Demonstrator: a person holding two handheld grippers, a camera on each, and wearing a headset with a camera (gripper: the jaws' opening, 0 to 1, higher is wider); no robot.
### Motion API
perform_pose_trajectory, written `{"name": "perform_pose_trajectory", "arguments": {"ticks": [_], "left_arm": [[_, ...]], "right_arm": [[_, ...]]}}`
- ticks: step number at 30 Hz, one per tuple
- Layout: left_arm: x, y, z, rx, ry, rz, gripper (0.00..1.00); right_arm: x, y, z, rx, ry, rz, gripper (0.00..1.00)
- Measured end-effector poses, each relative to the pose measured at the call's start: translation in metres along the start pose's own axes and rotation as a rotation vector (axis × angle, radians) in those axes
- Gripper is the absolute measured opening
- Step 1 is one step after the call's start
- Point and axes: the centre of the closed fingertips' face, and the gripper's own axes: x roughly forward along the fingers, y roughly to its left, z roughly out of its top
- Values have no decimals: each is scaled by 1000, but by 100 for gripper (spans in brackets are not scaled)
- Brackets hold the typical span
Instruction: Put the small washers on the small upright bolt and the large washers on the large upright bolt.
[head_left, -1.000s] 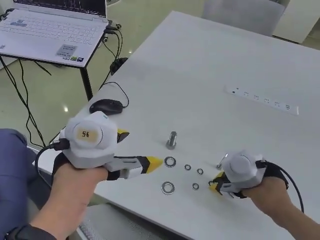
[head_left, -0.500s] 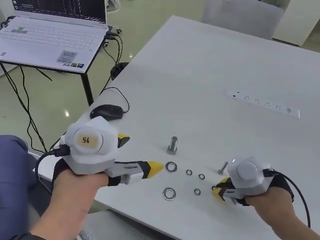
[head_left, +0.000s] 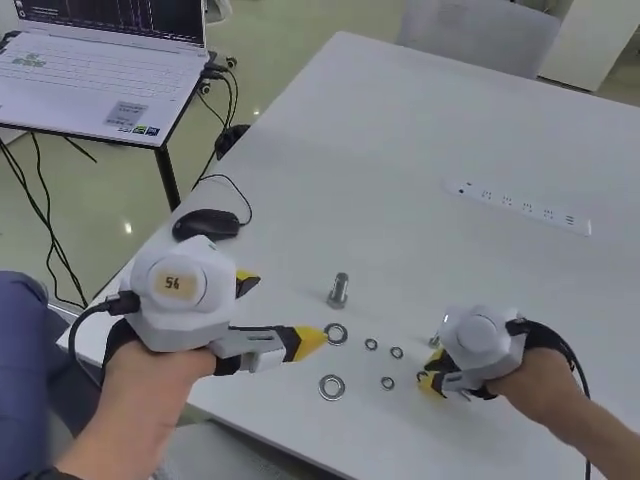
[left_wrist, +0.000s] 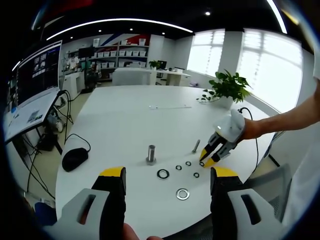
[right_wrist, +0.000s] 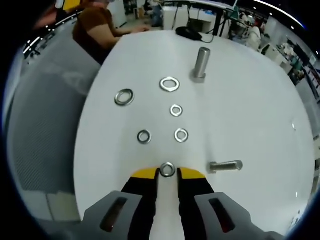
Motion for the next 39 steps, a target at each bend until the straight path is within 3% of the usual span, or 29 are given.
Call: {"name": "perform_pose_trajectory", "arguments": {"ticks": [3, 7, 11, 22, 27, 34, 39], "left_arm": [[0, -1, 0, 5, 3, 0, 68], [0, -1, 1, 4, 0, 2, 68], [0, 0, 1, 2, 0, 7, 68], [-4, 7, 2, -3, -3, 26, 67], [-3, 8, 2, -3, 0, 25, 67], [-1, 7, 7, 2, -9, 21, 67], [-2, 6, 7, -3, -13, 20, 67]], "right_arm": [[0, 0, 0, -2, 10, -8, 15], [0, -1, -1, 55, -11, -29, 14], [-1, -3, 0, 189, -74, -50, 14], [-9, -5, -2, 271, -133, -86, 13], [-27, -14, 4, 297, -172, -124, 13], [-62, -31, 17, 274, -213, -204, 13], [-75, -44, 20, 265, -215, -231, 13]]}}
